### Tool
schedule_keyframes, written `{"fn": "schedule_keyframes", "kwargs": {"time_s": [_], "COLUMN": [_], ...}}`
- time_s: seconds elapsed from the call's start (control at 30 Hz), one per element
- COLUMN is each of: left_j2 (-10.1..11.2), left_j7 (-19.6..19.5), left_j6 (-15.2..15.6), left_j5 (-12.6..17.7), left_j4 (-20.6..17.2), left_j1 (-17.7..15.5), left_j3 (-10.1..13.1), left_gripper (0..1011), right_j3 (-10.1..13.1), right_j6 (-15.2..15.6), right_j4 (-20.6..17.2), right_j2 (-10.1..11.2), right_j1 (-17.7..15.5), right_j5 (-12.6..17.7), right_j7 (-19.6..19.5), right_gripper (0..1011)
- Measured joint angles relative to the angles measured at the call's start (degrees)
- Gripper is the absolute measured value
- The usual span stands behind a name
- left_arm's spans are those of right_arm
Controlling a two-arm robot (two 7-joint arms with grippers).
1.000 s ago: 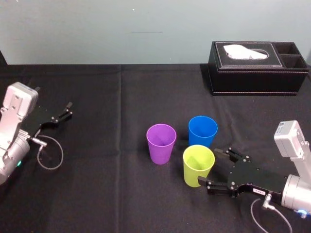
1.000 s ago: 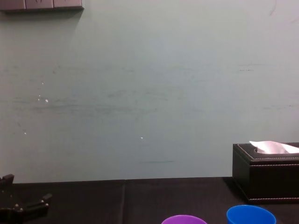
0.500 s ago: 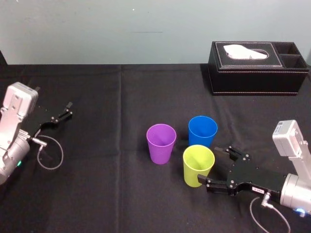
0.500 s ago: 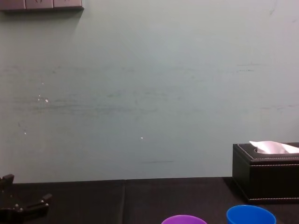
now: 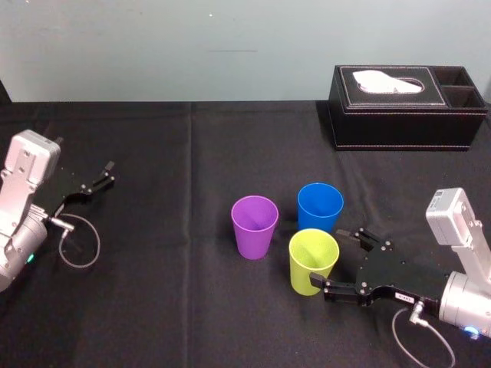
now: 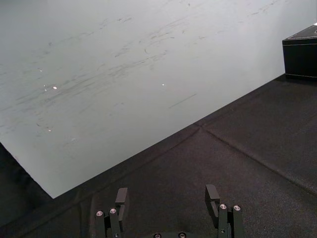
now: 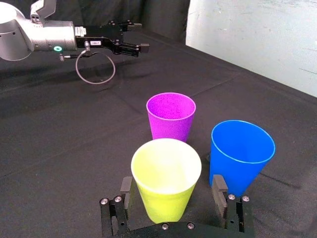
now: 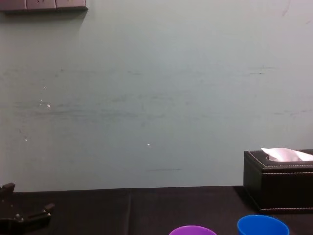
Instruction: Stack the three plastic cups sequentially using one hand.
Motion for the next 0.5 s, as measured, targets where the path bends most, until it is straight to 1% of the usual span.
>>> {"fn": "schedule_keyframes", "kwargs": {"time_s": [0.5], "left_j2": [0.0], "left_j7": [0.0], "left_j6": [0.0], "left_j5": [0.0], "left_j4": [0.0], "left_j1": [0.0], "left_j3": [0.0], "left_gripper": [1011], "right_j3": [-0.8], "right_j6": [-0.5], "right_j4": [1.2], "right_j2": [-1.1], "right_j1": [1.2], "right_j5": [-0.8], "right_j7": [0.4], "right_gripper": [1003]}}
